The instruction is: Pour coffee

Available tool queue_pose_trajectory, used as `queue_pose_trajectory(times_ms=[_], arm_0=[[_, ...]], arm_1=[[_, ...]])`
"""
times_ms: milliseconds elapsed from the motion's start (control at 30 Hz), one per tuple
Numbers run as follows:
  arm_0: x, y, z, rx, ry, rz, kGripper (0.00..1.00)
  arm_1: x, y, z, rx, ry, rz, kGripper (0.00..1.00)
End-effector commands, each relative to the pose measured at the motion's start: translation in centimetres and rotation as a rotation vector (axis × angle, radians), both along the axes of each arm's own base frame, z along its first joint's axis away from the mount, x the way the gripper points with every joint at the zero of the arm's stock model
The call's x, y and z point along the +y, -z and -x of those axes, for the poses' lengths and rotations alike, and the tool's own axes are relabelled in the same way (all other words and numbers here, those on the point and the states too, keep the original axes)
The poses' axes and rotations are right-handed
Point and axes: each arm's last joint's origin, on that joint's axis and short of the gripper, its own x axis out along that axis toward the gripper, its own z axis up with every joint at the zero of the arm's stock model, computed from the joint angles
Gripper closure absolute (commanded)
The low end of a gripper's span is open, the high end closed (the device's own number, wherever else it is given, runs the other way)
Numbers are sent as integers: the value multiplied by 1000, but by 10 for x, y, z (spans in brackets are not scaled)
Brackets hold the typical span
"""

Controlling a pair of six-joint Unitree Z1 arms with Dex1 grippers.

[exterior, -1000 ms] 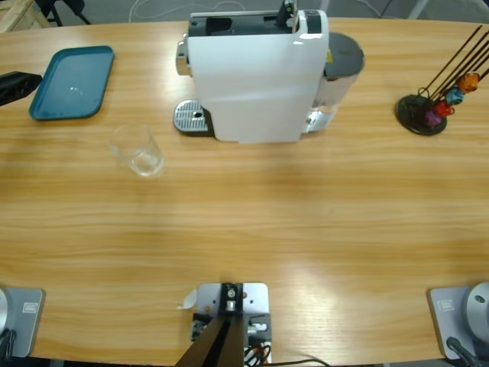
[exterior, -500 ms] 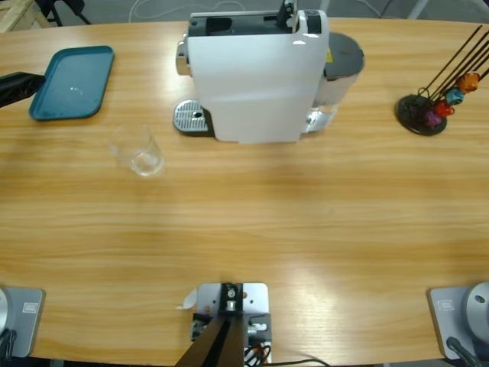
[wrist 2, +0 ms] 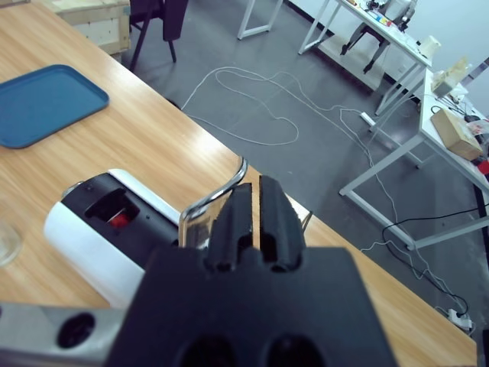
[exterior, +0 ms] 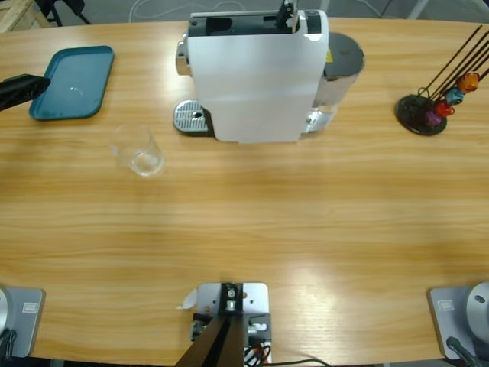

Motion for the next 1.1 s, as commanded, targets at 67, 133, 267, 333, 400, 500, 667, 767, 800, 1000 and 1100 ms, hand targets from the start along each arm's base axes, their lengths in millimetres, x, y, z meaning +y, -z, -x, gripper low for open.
queue_pose_trajectory(times_ms=[67, 133, 267, 333, 400, 500, 667, 767, 800, 1000, 1100], arm_0=[[-4, 18, -3, 58, 12, -29, 9], [-5, 18, -3, 60, 12, -31, 9], [-6, 20, -5, 67, 12, -36, 9], [-6, 20, -5, 70, 12, -38, 9], [-6, 20, -5, 71, 12, -39, 9], [-7, 21, -6, 75, 11, -43, 9], [-6, 22, -5, 76, 11, -44, 9], [-5, 22, -5, 76, 9, -45, 9], [-6, 23, -5, 77, 9, -46, 9], [-5, 23, -4, 79, 11, -46, 9], [-5, 24, -4, 79, 10, -47, 9]], arm_1=[[36, 35, -12, 51, -57, 89, 1000], [44, 39, -11, 57, -71, 97, 1000], [73, 55, -2, 74, -126, 132, 1000], [88, 62, 0, 80, -147, 141, 1000], [99, 65, 2, 80, -157, 140, 1000], [107, 73, 0, 91, -160, 150, 1000], [112, 91, -3, 113, -150, 186, 1000], [113, 103, -4, 128, -141, 194, 1000], [113, 107, -4, 130, -136, 198, 1000], [110, 134, -3, 180, -98, 190, 1000], [109, 149, -3, 203, -89, 195, 1000]])
